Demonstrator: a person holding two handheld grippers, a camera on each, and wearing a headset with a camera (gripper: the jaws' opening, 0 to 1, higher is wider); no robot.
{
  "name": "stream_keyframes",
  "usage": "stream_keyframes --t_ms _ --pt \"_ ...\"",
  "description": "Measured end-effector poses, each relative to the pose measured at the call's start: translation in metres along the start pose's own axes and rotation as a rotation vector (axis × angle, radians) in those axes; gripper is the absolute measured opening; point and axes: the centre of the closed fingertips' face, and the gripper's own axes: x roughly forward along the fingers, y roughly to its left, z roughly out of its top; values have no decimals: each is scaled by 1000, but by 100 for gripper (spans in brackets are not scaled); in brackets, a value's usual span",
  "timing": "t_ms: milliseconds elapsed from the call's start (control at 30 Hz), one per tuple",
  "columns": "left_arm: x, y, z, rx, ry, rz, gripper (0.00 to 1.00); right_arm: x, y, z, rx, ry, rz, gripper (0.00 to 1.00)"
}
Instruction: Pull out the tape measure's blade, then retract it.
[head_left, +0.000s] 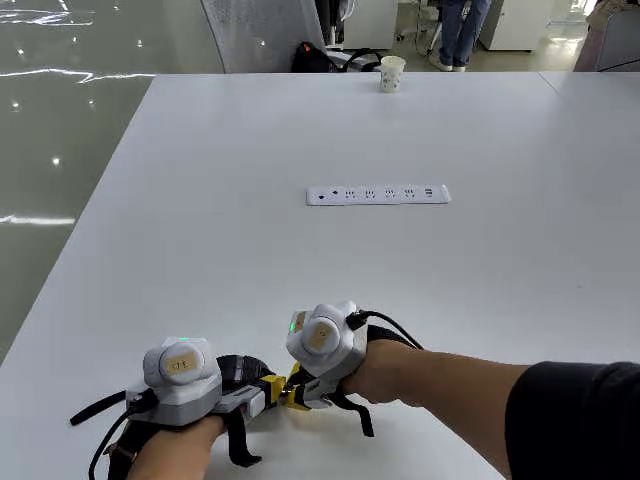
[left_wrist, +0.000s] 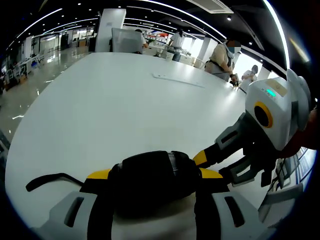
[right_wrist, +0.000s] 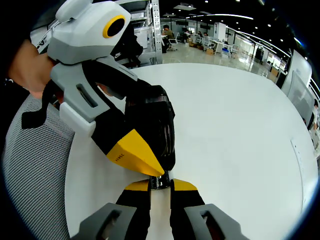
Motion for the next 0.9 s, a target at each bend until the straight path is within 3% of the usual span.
stream_keyframes --t_ms 733,900 --pt "0 0 1 18 -9 3 62 1 0 2 9 -13 -4 11" --pt "0 -1 2 28 -26 1 63 2 1 2 -30 -2 -18 12"
